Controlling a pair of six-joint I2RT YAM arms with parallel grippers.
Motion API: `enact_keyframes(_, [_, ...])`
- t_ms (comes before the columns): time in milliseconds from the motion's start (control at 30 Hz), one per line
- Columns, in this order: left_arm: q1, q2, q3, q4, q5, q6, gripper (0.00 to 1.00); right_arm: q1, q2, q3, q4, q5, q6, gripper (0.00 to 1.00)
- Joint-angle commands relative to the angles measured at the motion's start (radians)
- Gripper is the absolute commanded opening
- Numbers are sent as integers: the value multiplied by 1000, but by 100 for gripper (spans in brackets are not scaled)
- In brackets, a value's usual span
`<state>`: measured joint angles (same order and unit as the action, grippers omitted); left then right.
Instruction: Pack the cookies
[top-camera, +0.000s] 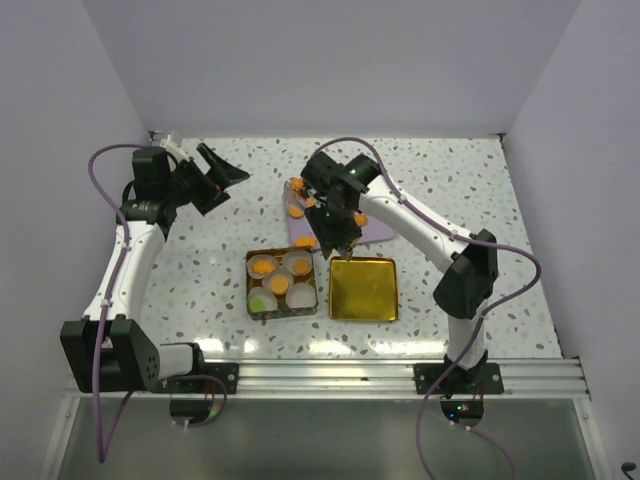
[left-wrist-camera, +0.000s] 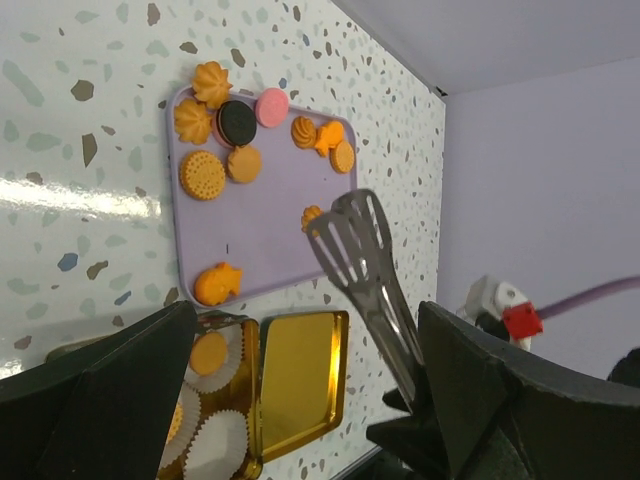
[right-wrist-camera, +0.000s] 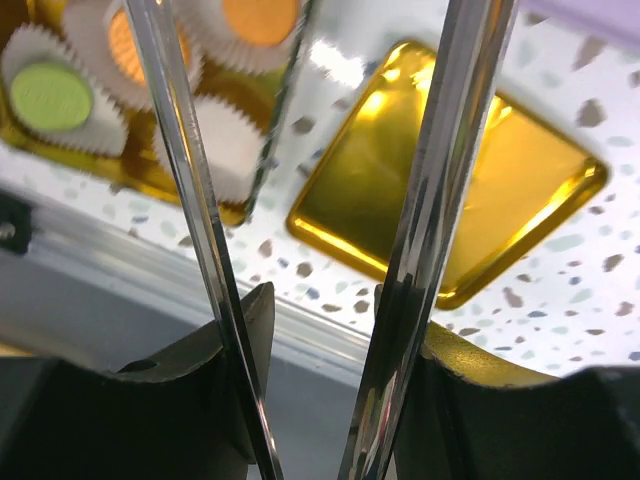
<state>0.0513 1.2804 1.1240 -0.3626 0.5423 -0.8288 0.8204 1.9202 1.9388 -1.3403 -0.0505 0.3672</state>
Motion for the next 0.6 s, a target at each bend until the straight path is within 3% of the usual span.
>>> enact_keyframes(0, [4,0,-10,79,41,-23,98,-36,81,93,-143,106,-51,47])
enact_keyframes(233, [4,10,-55,108,61,-23,98,-128,212,212,-172,147,-62,47])
enact_keyframes(567, [5,48,-41,105,76,5,98,-132,292,186,-165,104,-63,47])
